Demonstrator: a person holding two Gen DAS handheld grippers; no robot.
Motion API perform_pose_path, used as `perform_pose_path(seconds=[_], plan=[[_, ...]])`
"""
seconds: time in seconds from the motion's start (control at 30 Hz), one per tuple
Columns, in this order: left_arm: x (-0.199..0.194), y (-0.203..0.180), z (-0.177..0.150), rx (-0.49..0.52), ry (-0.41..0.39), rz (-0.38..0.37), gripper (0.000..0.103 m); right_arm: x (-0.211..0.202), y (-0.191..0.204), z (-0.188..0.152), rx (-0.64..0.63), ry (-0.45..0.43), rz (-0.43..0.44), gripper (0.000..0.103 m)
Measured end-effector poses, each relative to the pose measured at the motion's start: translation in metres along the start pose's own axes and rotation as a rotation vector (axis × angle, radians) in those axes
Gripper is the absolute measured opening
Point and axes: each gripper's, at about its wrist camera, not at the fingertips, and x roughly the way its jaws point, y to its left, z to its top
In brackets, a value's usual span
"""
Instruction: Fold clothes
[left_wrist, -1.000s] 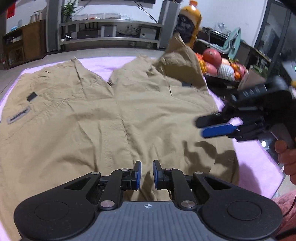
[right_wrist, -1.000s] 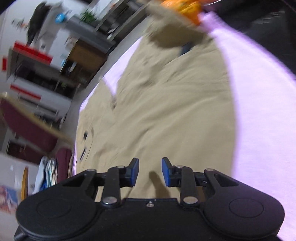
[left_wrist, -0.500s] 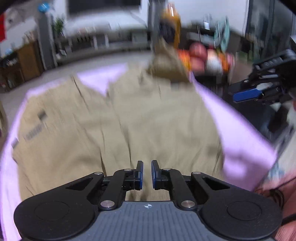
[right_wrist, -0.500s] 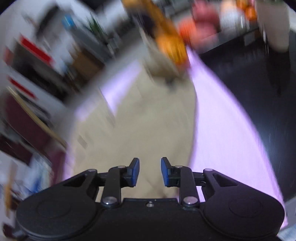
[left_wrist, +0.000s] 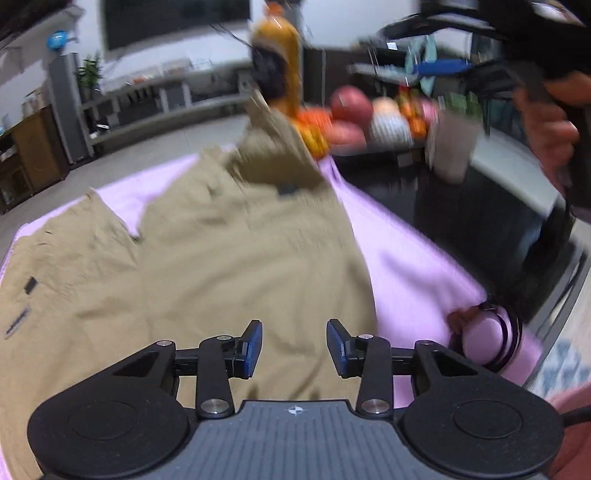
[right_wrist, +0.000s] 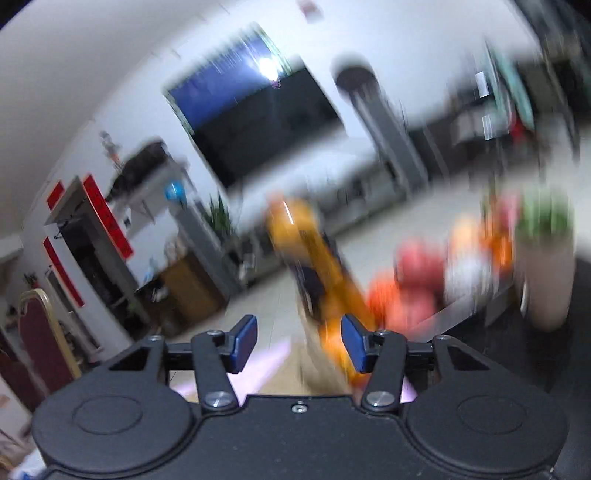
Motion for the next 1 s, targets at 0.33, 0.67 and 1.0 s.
perform_pose_path(seconds=[0.33,0.67,1.0], plan=[[0.035,-0.048,-0.011,0.187,0.081,0.012,0.055,0.059,-0.088,-0.031,0.374,0.348,-0.098,0.042],[0.042,-0.052,0.002,0.232,0.088,0.141,0.006,0.074,-0.07,-0.025,0.253,0.315,-0.057,0.043],[-0.01,-0.005,0.03,0.115,-0.011,0.084,0.005,0.147,-0.036,-0.027,-0.06,0.338,-0.125,0.044]])
